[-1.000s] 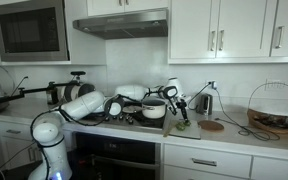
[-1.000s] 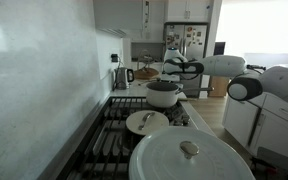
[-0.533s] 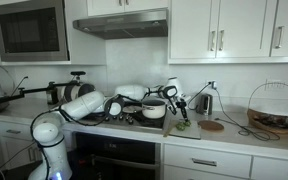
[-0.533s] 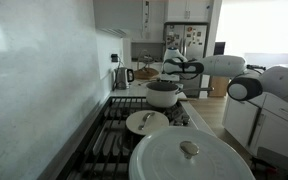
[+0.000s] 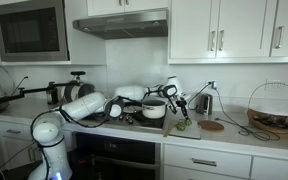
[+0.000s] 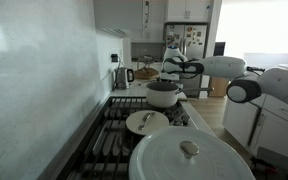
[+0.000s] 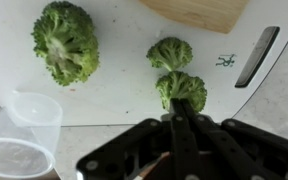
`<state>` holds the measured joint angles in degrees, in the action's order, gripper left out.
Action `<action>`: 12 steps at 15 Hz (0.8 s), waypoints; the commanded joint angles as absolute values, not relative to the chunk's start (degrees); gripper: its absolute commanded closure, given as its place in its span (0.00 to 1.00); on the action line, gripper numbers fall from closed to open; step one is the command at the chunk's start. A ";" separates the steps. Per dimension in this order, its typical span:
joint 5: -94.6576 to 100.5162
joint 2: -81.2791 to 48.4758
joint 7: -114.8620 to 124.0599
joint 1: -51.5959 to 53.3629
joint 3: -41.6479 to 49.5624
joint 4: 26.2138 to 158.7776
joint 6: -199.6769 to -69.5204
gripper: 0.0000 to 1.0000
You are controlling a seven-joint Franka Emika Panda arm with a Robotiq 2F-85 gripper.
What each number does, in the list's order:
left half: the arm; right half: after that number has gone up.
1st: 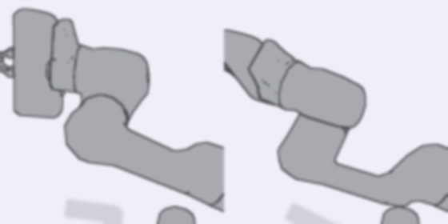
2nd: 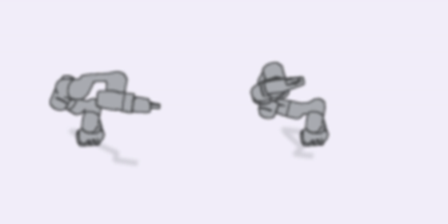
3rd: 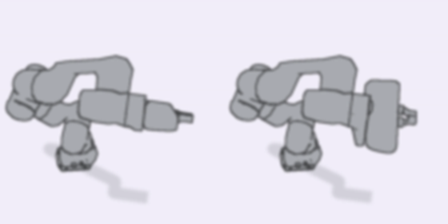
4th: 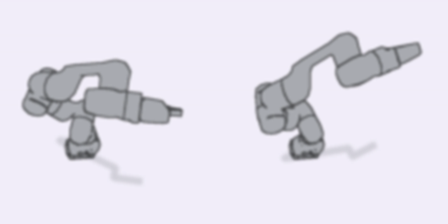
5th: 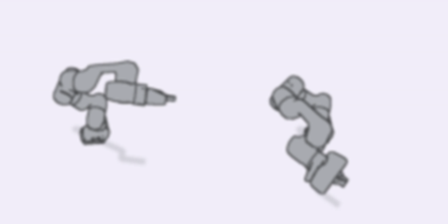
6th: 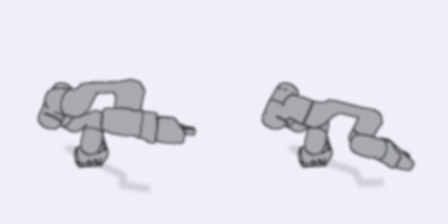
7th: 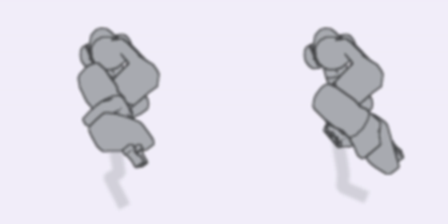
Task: Place the broccoli inside the open white pot
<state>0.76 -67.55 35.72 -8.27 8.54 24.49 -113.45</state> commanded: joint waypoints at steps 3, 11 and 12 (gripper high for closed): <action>0.25 -65.43 38.14 -8.16 8.37 25.98 -114.51 0.99; 0.04 -63.84 38.25 -8.06 7.71 25.78 -115.30 0.99; 0.00 -63.48 38.27 -8.06 7.63 25.72 -115.34 0.99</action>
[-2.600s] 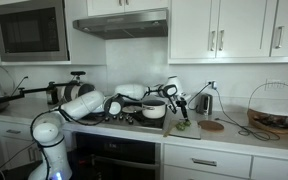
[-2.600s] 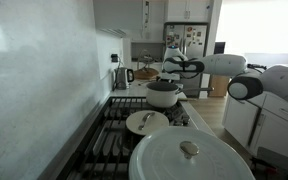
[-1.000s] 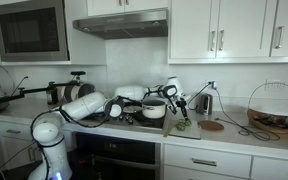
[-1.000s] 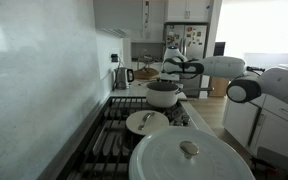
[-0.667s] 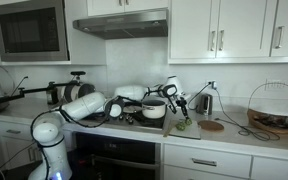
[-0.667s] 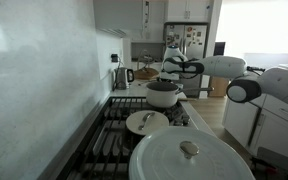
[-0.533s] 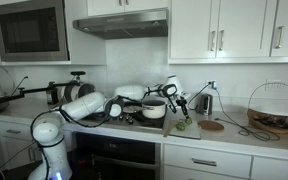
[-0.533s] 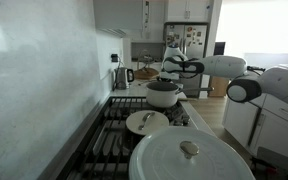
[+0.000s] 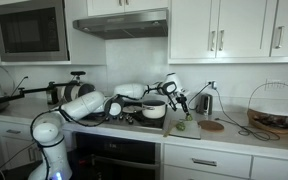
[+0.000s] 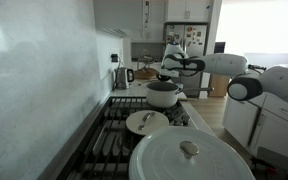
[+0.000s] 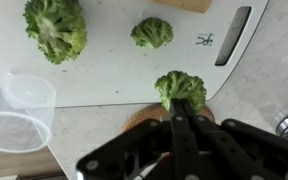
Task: Place the broccoli inside the open white pot
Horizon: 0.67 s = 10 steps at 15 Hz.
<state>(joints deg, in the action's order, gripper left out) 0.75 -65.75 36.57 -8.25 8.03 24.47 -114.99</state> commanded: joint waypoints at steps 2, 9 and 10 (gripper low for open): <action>-0.09 -62.73 38.27 -8.08 7.50 25.68 -115.45 0.99; -0.39 -59.30 38.24 -8.01 6.65 25.62 -115.66 0.99; -0.39 -58.76 38.22 -8.02 6.36 25.64 -115.68 0.99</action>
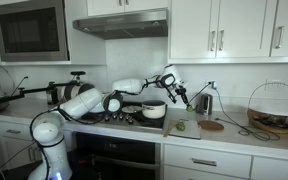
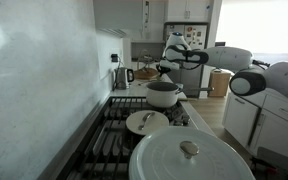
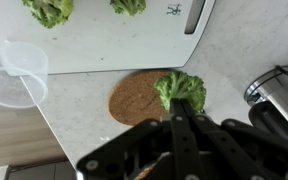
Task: Place the broccoli inside the open white pot
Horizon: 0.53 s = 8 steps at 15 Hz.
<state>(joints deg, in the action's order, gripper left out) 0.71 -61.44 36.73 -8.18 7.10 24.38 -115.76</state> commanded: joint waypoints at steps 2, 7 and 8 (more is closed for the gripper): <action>-0.37 -57.59 38.26 -8.05 5.80 25.62 -115.59 0.99; -0.48 -54.99 38.14 -8.46 4.75 25.38 -115.26 0.99; -0.52 -54.44 37.98 -8.64 4.51 25.34 -114.97 0.99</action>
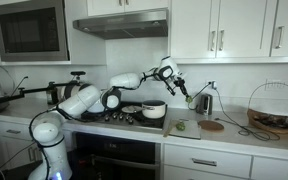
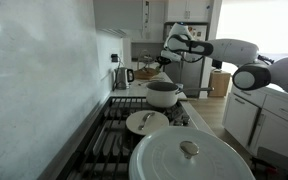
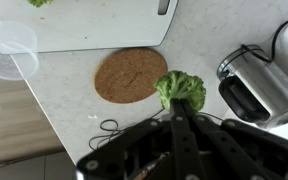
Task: Place the broccoli inside the open white pot
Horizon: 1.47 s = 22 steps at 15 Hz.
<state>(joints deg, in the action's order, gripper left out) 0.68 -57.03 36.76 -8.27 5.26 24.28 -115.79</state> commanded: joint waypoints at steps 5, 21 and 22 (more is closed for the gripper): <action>-0.84 -50.59 36.43 -9.83 3.43 25.89 -109.62 0.99; -1.44 -41.53 34.95 -10.75 -1.64 25.59 -86.09 0.99; -1.27 -41.22 34.77 -10.52 -2.08 25.55 -84.97 0.99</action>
